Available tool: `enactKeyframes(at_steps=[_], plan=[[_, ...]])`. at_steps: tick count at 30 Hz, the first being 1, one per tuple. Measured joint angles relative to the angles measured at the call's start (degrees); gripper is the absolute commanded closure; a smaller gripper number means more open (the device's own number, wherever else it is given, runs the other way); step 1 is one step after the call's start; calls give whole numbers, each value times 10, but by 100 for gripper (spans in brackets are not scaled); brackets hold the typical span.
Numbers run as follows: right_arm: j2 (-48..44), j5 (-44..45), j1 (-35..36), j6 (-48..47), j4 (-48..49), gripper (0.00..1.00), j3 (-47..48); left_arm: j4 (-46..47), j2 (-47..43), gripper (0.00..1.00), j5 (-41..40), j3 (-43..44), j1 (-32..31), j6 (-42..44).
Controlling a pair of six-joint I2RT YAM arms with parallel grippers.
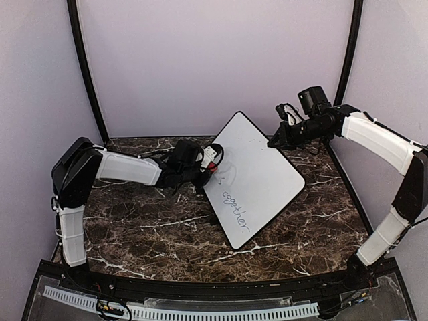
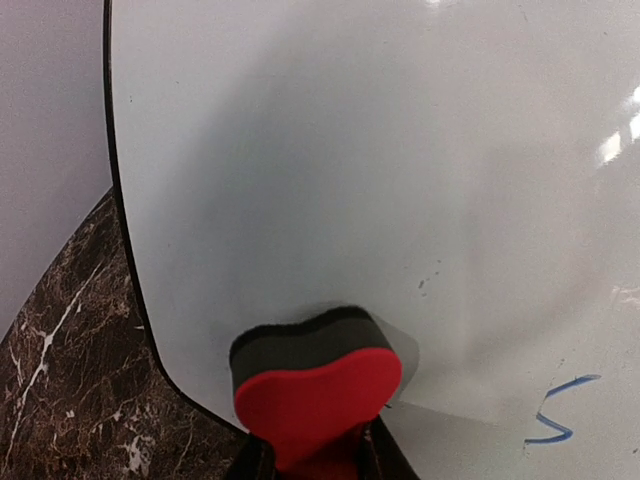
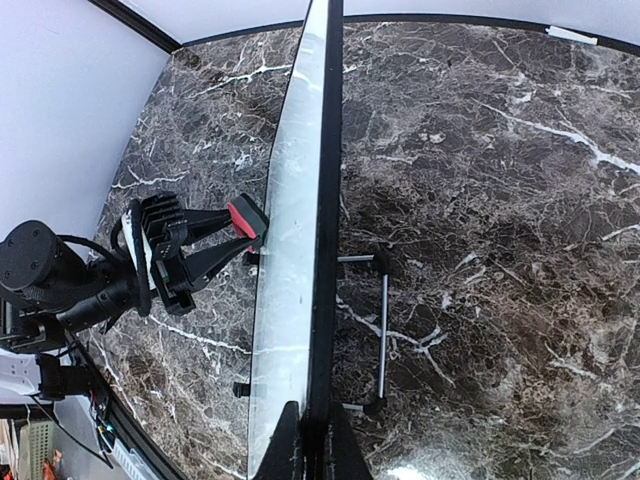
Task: Erase the whiteboard
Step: Erase the center of the whiteboard.
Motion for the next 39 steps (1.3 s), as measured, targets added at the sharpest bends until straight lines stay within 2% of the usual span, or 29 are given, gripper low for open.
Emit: enactKeyframes(at_steps=[11,18,24,32,39], plan=[[0,2,0,-2,-1,100,0,55,-53,100,-7,-65,-90,-9],[0,0,0,-4,0,100,0,93,-67,100,-9,-95,-115,-19],[0,0,0,-4,2,100,0,86,-61,100,-5,-87,-87,-31],[0,-9,2,-7,8,100,0,49,-13,100,-13,-63,20,-12],[0,-7,3,-4,8,100,0,43,-5,100,-7,-63,26,3]])
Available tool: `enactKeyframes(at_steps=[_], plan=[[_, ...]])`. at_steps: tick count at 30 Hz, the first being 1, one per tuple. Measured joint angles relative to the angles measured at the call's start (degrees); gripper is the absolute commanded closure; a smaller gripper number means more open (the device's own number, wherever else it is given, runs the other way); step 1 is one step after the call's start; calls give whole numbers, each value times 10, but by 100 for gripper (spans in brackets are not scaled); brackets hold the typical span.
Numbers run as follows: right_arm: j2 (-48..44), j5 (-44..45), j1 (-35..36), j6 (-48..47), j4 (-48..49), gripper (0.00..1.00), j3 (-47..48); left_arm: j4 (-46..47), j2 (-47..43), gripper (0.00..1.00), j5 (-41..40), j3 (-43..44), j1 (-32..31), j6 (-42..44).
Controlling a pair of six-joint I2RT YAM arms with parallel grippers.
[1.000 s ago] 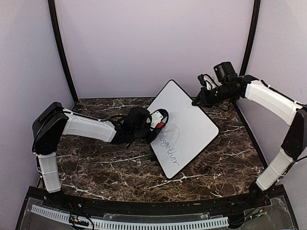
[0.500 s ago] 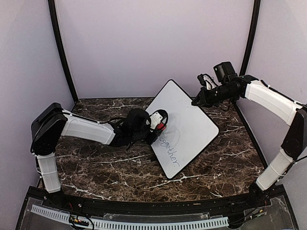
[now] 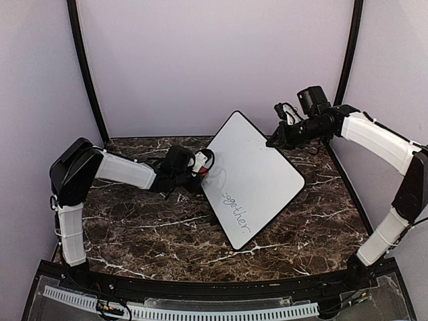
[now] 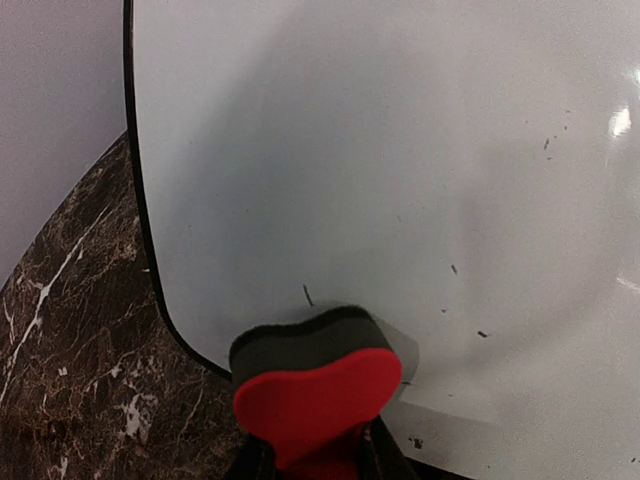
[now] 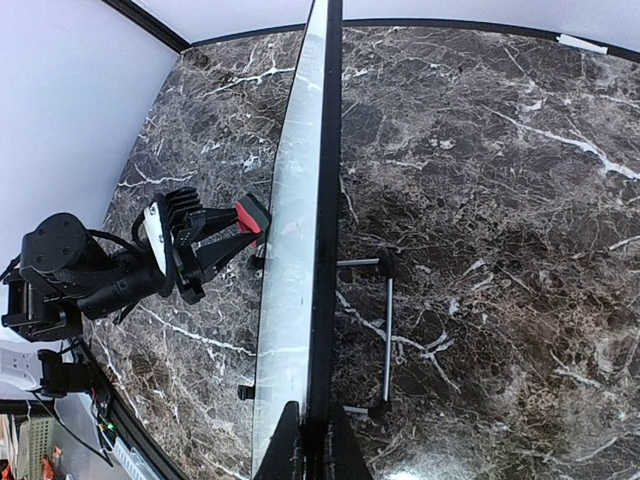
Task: Erase the whiteboard
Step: Erase the center of the whiteboard.
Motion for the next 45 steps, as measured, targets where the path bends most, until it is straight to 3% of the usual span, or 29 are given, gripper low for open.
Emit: enactKeyframes(at_steps=[10,22,29,38,45], plan=[[0,6,0,2,-5,100,0,13,-25,100,-16,-14,-56,7],[0,7,0,-2,-5,100,0,48,-69,100,30,-45,-134,-5],[0,7,0,-2,-3,100,0,49,-66,100,12,-41,-127,-14],[0,7,1,-2,-2,100,0,21,-29,100,-17,-11,-61,13],[0,8,1,-2,-2,100,0,20,-27,100,-17,-12,-60,21]])
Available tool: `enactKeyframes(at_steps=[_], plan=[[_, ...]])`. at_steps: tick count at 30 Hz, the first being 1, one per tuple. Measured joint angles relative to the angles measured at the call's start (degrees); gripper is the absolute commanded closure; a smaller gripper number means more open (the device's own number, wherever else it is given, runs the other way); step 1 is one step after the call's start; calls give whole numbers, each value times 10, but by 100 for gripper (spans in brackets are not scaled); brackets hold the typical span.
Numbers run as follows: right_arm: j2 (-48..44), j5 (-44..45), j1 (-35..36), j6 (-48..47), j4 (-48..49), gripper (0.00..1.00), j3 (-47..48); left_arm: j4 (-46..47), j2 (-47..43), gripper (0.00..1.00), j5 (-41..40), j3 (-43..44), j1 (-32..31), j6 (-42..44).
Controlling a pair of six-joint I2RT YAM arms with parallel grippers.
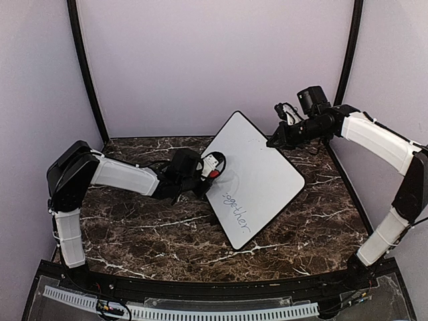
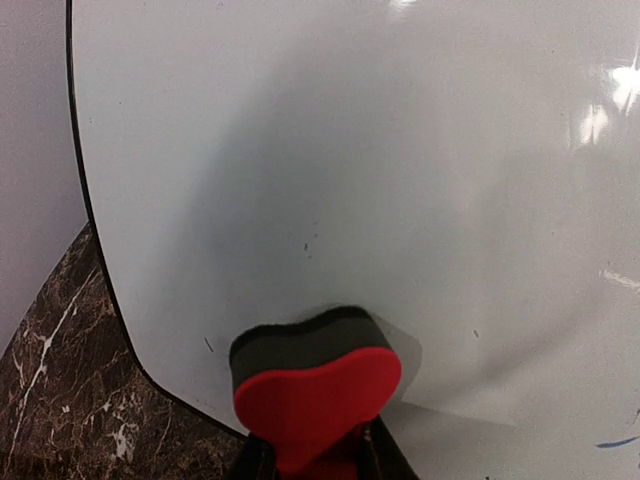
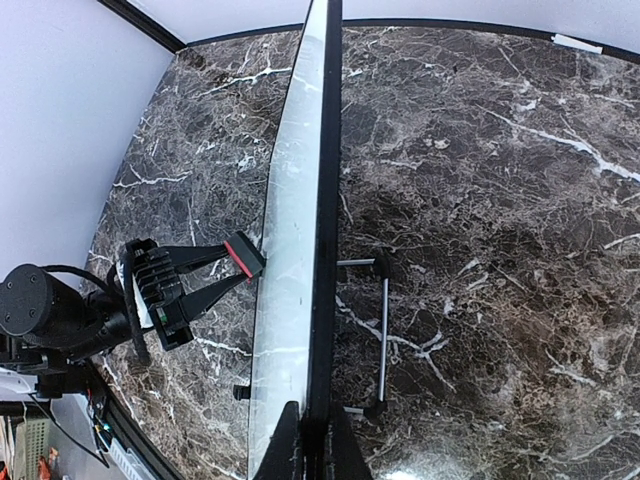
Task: Erase the whiteboard
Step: Erase the center of the whiteboard.
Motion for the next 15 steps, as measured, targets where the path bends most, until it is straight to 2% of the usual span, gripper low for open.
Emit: enactKeyframes(at_steps=[9,15], plan=[[0,1,0,0,-2,100,0,36,-24,100,-18,-54,-46,-1],[0,3,0,0,-1,100,0,20,-22,100,-24,-40,-48,-16]])
